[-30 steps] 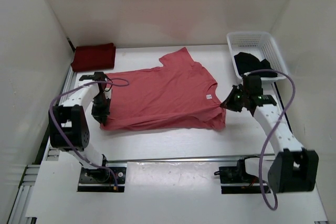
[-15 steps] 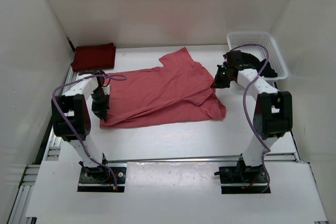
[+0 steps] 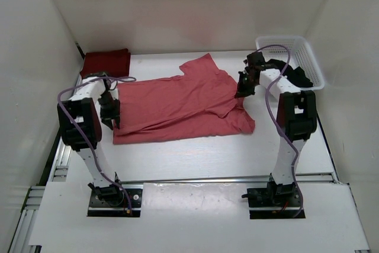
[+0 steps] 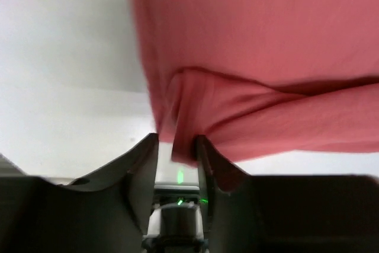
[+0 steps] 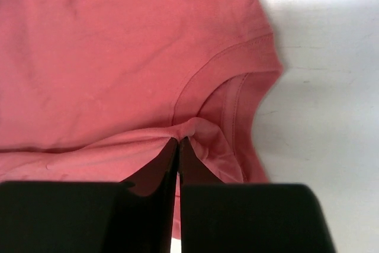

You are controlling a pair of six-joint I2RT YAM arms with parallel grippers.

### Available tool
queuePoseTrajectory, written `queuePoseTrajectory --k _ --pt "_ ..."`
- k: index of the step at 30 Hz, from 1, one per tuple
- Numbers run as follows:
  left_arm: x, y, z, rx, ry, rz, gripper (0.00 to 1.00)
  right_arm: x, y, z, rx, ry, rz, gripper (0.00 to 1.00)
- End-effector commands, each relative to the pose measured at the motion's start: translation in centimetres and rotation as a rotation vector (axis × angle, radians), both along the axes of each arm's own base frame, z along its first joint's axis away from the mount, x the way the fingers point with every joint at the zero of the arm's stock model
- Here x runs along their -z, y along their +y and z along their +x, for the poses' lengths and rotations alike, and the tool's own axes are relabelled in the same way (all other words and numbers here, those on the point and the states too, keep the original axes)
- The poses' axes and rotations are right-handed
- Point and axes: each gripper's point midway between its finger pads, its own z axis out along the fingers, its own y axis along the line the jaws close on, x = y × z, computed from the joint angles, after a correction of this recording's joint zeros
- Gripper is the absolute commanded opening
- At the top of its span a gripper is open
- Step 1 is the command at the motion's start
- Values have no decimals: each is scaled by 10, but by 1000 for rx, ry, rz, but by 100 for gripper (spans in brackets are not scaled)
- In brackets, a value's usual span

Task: Fold and stack the t-shirts
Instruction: Fold the flattened tshirt in 1/3 of the way

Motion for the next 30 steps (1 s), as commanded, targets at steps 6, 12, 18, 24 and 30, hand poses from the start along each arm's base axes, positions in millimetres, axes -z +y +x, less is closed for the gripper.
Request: queuePoseTrajectory --k 6,12,18,24,30 --pt "-27 44 40 -217 -157 -152 66 -12 -9 30 39 -14 -45 29" --pt "-36 54 12 -237 -153 -79 67 -75 -12 32 55 -118 -12 62" --pt "-28 33 -28 -173 -175 -21 71 -77 -27 -34 55 -22 -56 100" --pt "-1 10 -30 -124 -142 -81 91 -26 -43 -98 98 97 -40 100" --pt "16 -3 -15 -40 -125 -54 94 17 -42 -118 109 183 4 100"
